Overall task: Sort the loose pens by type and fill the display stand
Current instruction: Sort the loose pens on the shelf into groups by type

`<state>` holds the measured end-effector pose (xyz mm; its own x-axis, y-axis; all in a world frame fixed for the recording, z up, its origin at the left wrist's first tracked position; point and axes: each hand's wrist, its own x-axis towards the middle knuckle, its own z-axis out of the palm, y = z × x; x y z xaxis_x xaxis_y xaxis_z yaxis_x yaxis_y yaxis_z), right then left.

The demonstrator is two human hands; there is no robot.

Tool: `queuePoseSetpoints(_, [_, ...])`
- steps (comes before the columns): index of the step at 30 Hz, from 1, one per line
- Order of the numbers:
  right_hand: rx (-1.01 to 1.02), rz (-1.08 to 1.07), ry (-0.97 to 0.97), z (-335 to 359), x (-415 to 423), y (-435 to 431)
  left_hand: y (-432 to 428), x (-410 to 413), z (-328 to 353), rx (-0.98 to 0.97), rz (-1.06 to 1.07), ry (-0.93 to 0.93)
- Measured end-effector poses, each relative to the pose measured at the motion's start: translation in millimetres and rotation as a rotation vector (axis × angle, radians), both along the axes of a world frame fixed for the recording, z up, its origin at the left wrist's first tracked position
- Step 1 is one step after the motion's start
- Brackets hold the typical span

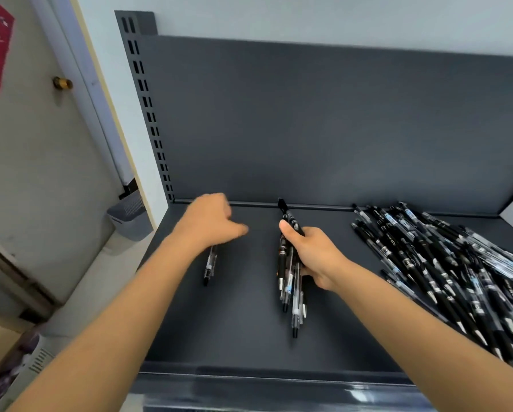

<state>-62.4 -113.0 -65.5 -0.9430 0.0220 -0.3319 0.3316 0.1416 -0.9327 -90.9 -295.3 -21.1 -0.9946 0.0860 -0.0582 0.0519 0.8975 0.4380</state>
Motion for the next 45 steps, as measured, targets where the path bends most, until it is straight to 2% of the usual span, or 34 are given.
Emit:
queuePoseSetpoints(1, [0.003,-0.005,0.012,0,0,1,13,4,0,0.169,-0.039,-0.051])
queuePoseSetpoints(2, [-0.006,-0.012,0.016,1,0,1,26,8,-3,0.325,-0.081,-0.181])
queuePoseSetpoints(4, [-0.039,-0.026,0.005,2,2,4,49,12,-10,0.445,-0.16,-0.44])
queuePoseSetpoints(5, [-0.041,-0.034,0.001,2,3,6,55,11,-15,0.479,-0.177,-0.502])
queuePoseSetpoints(9, [-0.076,-0.093,0.0,5,6,20,58,6,-21,0.695,-0.124,-0.515])
queuePoseSetpoints(11, [-0.088,-0.118,-0.007,7,7,27,59,4,-21,0.638,-0.068,-0.418])
queuePoseSetpoints(15, [-0.168,-0.171,-0.016,7,12,37,71,9,-19,0.124,-0.122,-0.232])
queuePoseSetpoints(17, [-0.197,-0.182,-0.009,6,14,39,79,14,-17,0.013,-0.113,-0.08])
queuePoseSetpoints(19, [-0.219,-0.205,0.0,5,13,38,86,20,-14,0.115,-0.123,-0.029])
queuePoseSetpoints(23, [-0.28,-0.249,0.008,12,11,30,90,35,-8,0.563,-0.198,-0.392])
queuePoseSetpoints(25, [-0.323,-0.226,-0.01,15,9,25,83,39,-5,0.679,-0.163,-0.413])
queuePoseSetpoints(27, [-0.299,-0.171,-0.016,15,7,16,72,41,-1,0.613,-0.122,-0.36])
queuePoseSetpoints(31, [-0.181,-0.1,0.025,9,0,-14,47,48,3,0.263,-0.131,-0.122])
queuePoseSetpoints(33, [-0.108,-0.108,0.054,5,-2,-32,34,46,1,0.176,-0.138,-0.051])
queuePoseSetpoints(36, [-0.045,-0.128,0.112,0,-2,-58,9,39,-5,0.13,-0.133,0.014])
queuePoseSetpoints(41, [-0.068,-0.169,0.148,5,-2,-87,-47,12,-12,0.3,0.018,-0.003])
queuePoseSetpoints(45, [-0.168,-0.189,0.104,5,-1,-103,-65,-6,-28,0.153,-0.007,-0.137])
